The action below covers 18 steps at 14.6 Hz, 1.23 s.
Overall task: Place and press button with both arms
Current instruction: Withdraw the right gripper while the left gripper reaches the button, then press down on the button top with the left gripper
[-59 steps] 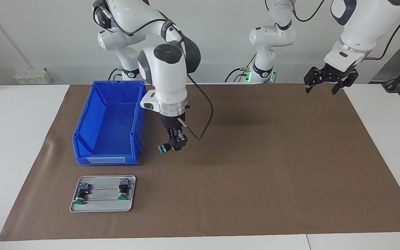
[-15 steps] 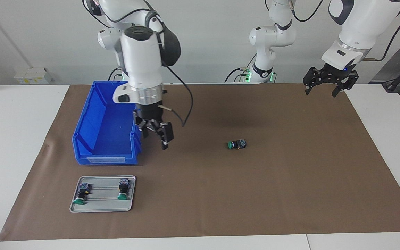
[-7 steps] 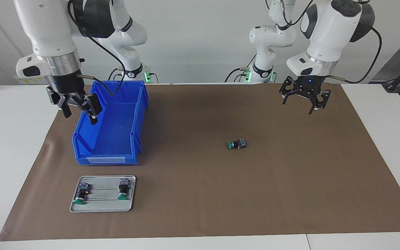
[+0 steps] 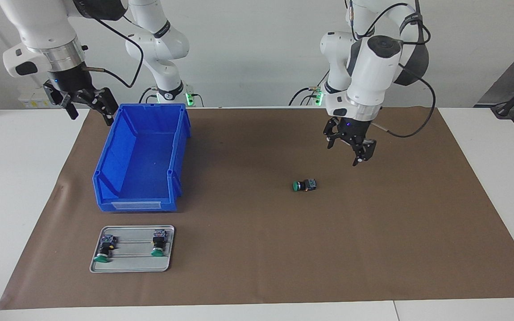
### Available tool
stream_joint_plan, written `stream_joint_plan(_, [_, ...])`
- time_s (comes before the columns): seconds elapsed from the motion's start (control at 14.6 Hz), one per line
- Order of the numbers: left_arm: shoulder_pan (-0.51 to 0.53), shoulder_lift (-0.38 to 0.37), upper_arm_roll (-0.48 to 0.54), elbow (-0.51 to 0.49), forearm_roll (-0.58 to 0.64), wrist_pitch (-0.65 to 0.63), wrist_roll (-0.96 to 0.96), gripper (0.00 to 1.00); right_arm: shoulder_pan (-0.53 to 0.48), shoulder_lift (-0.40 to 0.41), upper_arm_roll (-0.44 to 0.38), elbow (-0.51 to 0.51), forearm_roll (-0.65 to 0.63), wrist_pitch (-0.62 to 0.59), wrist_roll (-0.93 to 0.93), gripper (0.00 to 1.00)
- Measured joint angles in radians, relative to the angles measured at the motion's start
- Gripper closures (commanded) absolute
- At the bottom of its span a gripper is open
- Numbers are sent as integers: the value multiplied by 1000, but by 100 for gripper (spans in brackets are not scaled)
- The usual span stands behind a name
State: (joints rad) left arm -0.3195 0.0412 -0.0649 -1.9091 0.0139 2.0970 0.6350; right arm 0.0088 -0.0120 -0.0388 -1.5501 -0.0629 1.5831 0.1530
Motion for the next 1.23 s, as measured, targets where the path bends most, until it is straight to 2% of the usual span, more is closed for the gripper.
stream_joint_plan(0.27, [-49, 82, -1, -9, -18, 112, 107, 5, 21, -17, 7, -28, 0, -18, -56, 0])
stream_joint_plan(0.55, [-53, 127, 3, -8, -65, 129, 202, 7, 133, -23, -78, -29, 0, -30, -56, 0])
stream_joint_plan(0.68, [-53, 143, 5, -4, -68, 130, 225, 10, 123, -24, -86, -29, 0, -30, -57, 0])
stream_joint_plan(0.75, [-53, 154, 4, 2, -70, 130, 231, 14, 107, -24, -75, -29, 0, -30, -57, 0])
stream_joint_plan(0.89, [-53, 194, 4, 13, -74, 132, 238, 17, 73, -26, -42, -29, 0, -33, -57, 0])
stream_joint_plan(1.09, [-58, 269, -7, 21, -79, 172, 250, 20, 71, -33, -28, -32, 0, -43, -57, 0])
stream_joint_plan(1.23, [-77, 293, -13, 23, -79, 191, 258, 21, 77, -37, -28, -38, 0, -49, -57, 0])
